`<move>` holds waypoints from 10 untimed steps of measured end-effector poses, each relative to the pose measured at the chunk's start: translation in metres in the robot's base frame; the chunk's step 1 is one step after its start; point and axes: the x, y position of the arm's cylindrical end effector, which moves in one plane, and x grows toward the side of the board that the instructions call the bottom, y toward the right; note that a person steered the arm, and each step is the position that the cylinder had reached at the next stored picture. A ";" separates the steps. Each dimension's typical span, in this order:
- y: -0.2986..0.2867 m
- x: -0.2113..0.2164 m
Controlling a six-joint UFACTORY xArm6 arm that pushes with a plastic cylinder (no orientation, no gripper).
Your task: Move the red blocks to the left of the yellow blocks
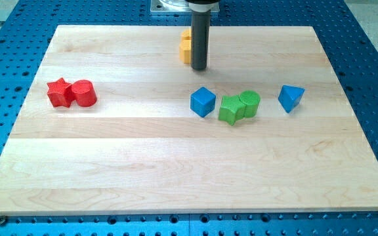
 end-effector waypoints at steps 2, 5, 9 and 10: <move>-0.162 0.120; -0.276 0.101; -0.243 -0.009; -0.182 -0.025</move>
